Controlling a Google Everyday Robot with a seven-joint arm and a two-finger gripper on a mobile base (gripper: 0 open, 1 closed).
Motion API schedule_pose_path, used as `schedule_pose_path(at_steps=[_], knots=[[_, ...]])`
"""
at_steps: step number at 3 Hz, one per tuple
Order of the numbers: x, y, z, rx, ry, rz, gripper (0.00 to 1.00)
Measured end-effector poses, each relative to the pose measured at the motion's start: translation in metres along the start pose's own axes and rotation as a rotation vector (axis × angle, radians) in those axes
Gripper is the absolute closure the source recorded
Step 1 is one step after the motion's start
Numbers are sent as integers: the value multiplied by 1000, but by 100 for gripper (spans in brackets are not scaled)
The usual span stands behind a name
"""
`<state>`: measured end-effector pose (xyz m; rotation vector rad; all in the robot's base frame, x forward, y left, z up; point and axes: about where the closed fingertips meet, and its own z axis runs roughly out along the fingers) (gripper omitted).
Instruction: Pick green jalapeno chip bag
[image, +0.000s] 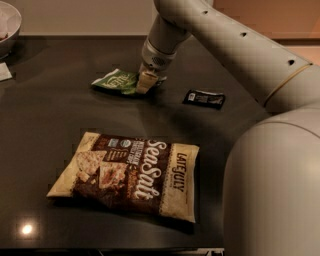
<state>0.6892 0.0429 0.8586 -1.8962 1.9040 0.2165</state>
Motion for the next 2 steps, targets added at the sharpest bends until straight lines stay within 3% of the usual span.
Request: schedule_pose_path(at_steps=[1, 2], knots=[[1, 5, -18, 25, -9, 2, 88], [1, 9, -39, 62, -25, 2, 100]])
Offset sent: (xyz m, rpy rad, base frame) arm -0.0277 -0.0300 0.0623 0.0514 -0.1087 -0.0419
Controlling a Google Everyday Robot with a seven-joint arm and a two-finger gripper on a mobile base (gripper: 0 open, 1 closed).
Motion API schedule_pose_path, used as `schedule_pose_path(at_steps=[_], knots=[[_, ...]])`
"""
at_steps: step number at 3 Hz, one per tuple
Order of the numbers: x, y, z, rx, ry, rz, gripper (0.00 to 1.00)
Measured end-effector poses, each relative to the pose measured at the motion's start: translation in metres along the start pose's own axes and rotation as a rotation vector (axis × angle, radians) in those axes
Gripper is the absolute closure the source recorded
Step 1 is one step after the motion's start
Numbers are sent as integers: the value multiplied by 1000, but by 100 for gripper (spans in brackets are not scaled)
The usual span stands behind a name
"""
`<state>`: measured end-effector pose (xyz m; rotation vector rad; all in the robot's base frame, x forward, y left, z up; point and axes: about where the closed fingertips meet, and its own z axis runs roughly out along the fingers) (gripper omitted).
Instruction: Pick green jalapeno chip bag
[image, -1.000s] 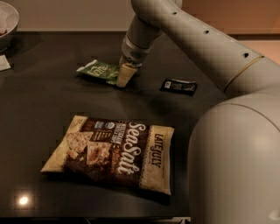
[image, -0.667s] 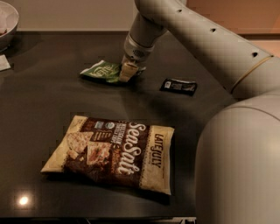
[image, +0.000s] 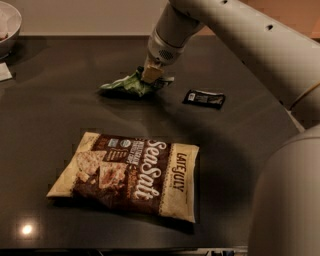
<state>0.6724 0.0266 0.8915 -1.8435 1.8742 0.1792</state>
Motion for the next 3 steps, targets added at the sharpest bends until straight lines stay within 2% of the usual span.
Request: schedule_pose_path(at_steps=[2, 3], knots=[[-5, -6, -68, 103, -43, -46, 100], [-8, -9, -95, 131, -60, -74, 100]])
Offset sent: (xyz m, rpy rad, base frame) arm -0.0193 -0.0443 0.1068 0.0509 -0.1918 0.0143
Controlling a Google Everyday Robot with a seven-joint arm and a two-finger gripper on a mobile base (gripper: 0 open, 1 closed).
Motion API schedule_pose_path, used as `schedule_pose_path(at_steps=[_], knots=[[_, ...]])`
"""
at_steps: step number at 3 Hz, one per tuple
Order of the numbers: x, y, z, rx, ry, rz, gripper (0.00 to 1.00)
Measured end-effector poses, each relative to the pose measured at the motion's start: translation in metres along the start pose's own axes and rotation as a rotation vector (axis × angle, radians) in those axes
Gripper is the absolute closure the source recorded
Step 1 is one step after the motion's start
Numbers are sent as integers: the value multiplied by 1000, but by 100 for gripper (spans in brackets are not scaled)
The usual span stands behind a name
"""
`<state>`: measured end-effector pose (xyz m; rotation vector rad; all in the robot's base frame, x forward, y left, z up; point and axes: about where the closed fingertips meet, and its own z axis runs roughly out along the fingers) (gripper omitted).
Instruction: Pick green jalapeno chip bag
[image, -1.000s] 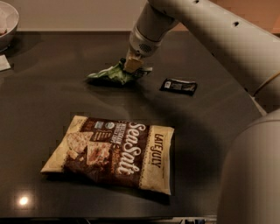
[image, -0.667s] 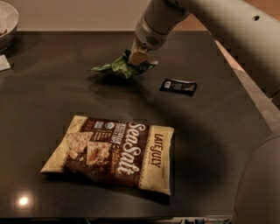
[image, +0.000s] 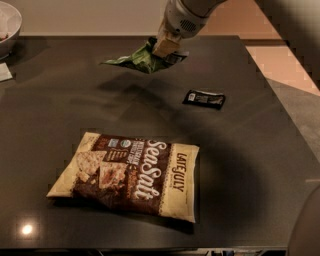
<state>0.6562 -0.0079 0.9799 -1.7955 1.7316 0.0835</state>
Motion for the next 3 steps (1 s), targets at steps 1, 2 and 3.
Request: schedule_pose_path(at_steps=[1, 2, 3], knots=[[-8, -4, -19, 16, -22, -30, 100], [-29, -8, -44, 37, -83, -86, 100], [-29, -8, -44, 37, -83, -86, 100]])
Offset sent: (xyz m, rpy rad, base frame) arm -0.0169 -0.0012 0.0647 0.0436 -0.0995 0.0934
